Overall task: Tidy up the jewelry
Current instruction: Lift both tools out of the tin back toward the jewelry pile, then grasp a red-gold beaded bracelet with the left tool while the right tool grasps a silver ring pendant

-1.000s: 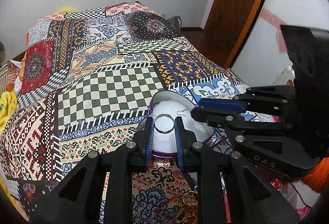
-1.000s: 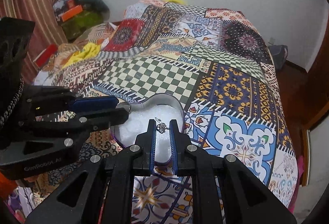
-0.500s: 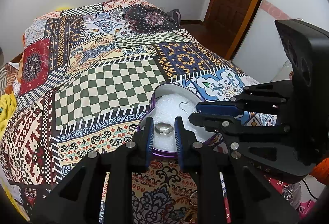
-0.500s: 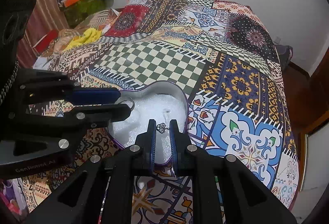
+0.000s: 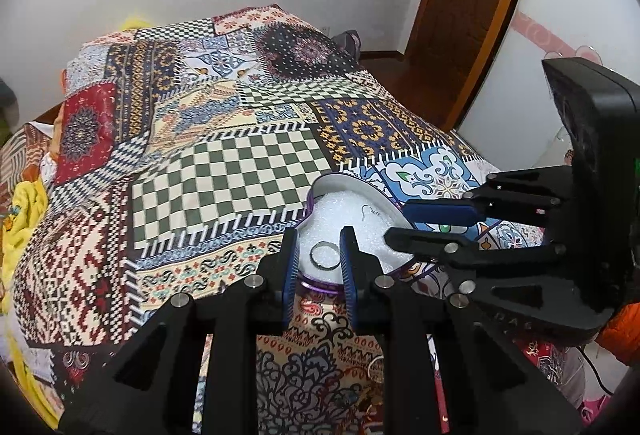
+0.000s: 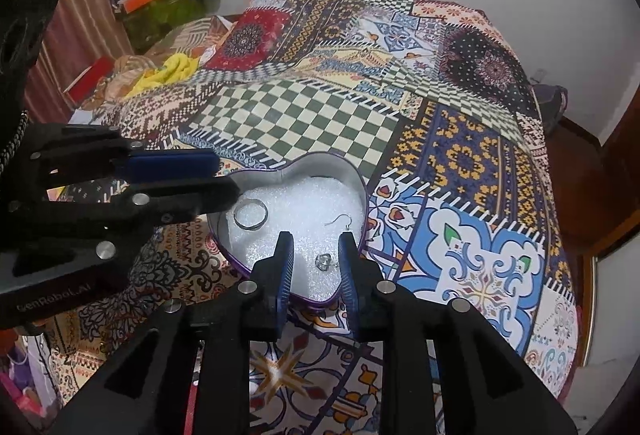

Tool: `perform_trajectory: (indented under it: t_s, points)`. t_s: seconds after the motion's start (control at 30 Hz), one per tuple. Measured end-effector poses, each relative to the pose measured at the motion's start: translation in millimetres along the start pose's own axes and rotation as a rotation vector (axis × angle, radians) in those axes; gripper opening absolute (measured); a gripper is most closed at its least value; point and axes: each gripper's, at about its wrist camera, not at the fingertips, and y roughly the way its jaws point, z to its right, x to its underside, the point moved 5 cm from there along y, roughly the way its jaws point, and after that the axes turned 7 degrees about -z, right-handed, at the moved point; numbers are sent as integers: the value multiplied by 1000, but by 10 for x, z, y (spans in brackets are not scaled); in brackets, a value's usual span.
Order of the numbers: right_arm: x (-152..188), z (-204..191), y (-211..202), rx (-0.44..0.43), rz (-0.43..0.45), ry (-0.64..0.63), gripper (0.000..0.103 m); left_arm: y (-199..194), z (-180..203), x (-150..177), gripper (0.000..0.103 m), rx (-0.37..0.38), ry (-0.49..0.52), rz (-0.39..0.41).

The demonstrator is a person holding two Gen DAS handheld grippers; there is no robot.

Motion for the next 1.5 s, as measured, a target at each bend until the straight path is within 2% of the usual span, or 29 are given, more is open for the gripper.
perform_trajectory:
  t_s: [0.2,0.4,0.57,0.67,0.87,1.23,1.5]
  points:
    - [17,-65,-221,20,30,-5,21,-246,4,53,20,-25,-4,24]
    - [50,-144,-489,39,69,-8,22,-537,55,134,28,-61,2,60]
    - [95,-211,-721,54,115,-4,37,-790,106,234,30,-81,6,88]
    - [125,-253,-837,57,136,2,37,-911,118,294,36,-92,0,104]
    - [222,-336,-999,66,156,12,37,-1076,121,466,42,-112,-9,110]
    - [422,-451,-942,60,131,15,38,-994,-26,866,42,-137,-56,32]
    - [611,-512,-705,49,64,24,38,-674,-70,1131,42,-87,-103,-62]
